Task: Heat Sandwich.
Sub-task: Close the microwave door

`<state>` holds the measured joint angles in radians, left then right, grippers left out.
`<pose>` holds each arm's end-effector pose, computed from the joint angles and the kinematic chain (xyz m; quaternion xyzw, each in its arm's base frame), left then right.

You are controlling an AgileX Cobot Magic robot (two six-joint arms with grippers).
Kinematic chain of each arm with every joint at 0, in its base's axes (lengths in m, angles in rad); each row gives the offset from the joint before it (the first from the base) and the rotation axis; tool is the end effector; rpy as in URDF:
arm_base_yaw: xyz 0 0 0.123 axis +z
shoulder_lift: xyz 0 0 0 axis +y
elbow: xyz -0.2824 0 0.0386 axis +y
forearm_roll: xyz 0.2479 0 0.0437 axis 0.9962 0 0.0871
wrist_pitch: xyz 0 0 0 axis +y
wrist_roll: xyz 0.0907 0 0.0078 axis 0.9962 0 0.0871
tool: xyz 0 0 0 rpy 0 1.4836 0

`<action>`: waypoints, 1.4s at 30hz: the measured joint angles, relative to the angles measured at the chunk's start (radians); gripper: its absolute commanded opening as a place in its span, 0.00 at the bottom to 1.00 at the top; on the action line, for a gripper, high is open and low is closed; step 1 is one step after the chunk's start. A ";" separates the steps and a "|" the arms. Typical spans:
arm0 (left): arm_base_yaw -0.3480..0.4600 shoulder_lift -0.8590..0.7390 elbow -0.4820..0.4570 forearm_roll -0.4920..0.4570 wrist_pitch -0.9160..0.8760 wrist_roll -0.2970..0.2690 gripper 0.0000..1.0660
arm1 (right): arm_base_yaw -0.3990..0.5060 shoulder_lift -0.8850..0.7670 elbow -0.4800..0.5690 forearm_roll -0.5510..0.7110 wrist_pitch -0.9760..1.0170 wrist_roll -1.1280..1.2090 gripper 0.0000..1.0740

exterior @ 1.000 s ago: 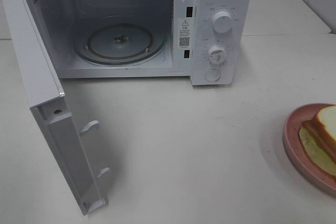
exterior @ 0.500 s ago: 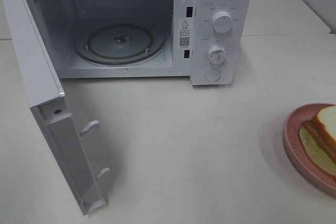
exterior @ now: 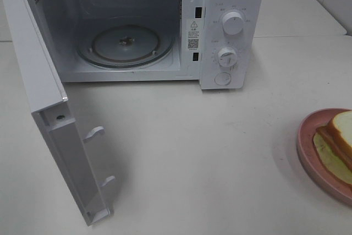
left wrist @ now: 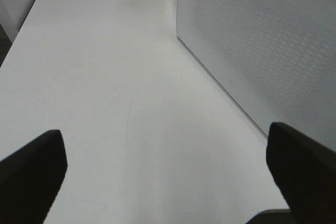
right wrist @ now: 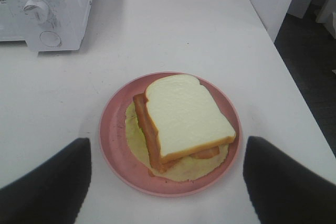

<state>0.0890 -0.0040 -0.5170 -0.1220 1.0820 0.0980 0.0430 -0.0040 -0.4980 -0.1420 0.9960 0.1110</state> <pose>-0.0078 -0.0105 0.2806 0.0075 0.8517 -0.0120 0.5238 -0.0027 -0.0109 0.2826 0.0288 0.8328 -0.0285 0.5521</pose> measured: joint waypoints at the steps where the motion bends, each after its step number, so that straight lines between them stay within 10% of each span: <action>1: 0.000 0.000 0.000 0.000 0.000 0.000 0.92 | 0.000 0.000 0.000 0.000 0.000 0.000 0.71; 42: 0.000 0.027 -0.035 -0.006 -0.062 -0.026 0.92 | 0.000 0.000 0.000 0.002 0.000 0.000 0.71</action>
<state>0.0890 0.0230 -0.5520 -0.1280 1.0200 0.0720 0.0430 -0.0040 -0.4980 -0.1400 0.9960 0.1110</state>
